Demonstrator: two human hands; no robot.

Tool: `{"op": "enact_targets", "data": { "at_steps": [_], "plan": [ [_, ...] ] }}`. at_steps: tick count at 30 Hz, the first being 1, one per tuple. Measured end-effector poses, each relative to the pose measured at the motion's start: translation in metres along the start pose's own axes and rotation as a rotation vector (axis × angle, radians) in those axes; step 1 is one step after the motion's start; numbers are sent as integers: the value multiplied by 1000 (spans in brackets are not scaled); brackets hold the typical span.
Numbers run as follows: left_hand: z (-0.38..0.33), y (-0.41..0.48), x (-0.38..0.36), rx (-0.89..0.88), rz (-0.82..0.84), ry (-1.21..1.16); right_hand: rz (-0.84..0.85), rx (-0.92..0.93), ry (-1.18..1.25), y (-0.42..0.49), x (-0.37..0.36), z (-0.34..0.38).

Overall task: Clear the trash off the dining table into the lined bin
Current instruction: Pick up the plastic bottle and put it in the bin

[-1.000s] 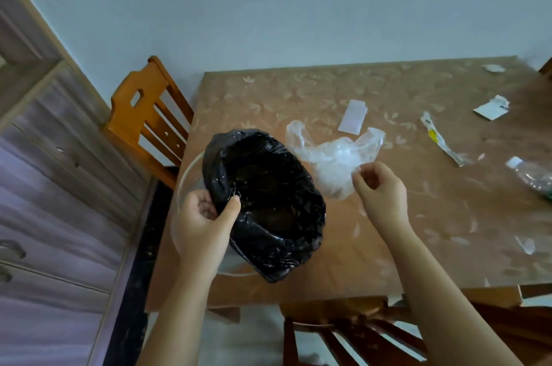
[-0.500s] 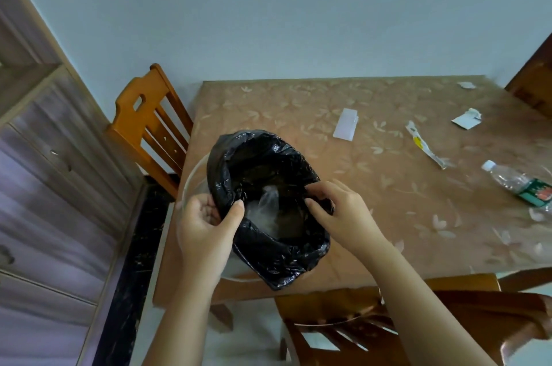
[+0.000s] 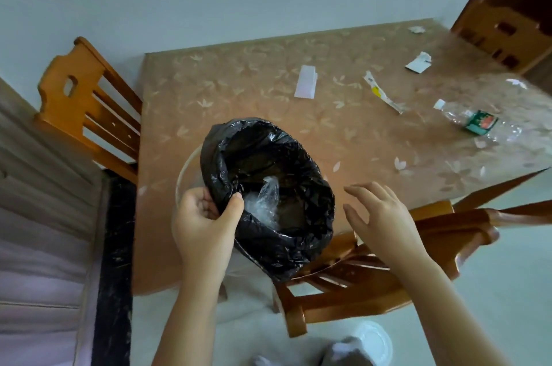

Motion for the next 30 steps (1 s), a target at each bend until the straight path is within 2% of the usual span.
{"op": "enact_targets", "data": {
  "at_steps": [7,18,24,30],
  "plan": [
    [-36,-8,-96,-97,141,20,-105,-130,7,-28,45,-90],
    [-108,-62,-335,-214,174,-62,-151,-152,-16,-72,165,-303],
    [-118,-77,-407,-187,195,-104,-157,-169,33,-80,195,-383],
    [-117,-49,-471,-93,176,-120,-168,-208,91,-68,199,-452]
  ]
}}
Point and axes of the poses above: each hand's wrist, its own y-axis towards the middle knuckle, its own x-axis out of the back of the hand, z = x × y, the point moved 8 cm from there along y, towards the middle knuckle, and after that the axes turned 14 degrees about z, right-handed, at the moved point
